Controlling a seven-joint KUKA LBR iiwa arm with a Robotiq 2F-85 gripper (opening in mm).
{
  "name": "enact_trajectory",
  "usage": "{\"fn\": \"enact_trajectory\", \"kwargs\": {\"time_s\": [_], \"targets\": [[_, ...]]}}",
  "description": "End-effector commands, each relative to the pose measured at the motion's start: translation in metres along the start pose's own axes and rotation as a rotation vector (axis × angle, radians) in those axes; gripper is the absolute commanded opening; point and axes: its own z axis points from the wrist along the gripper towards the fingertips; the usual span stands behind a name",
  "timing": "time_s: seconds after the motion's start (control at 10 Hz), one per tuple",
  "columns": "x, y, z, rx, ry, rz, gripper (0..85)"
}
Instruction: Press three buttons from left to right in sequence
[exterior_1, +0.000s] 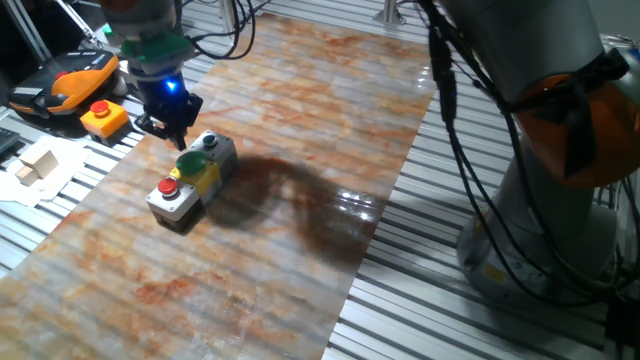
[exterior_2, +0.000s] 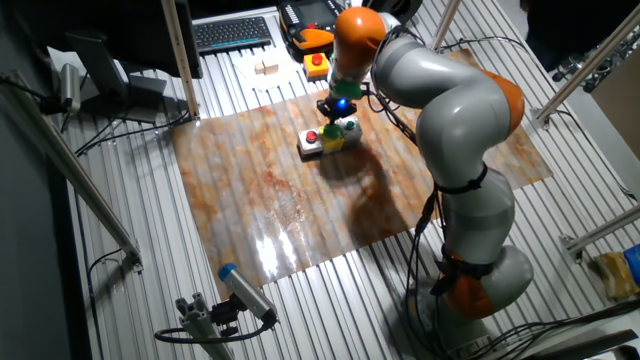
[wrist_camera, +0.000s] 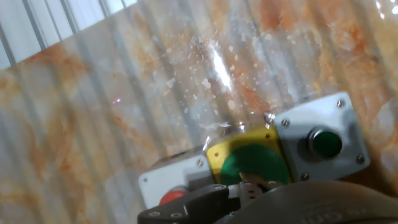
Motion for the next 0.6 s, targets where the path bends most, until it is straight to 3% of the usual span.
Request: {"fn": "enact_trajectory", "kwargs": {"time_s": [0.0,0.2,0.5], "targets": [[-0.002,-0.002,-0.004,-0.001,-0.001,-0.008,0.0],[0.001,0.001,-0.006,0.055,-0.013,-0.045,0.0],[-0.001,0.001,0.006,0.064,-0.007,-0.079,0.0]]}}
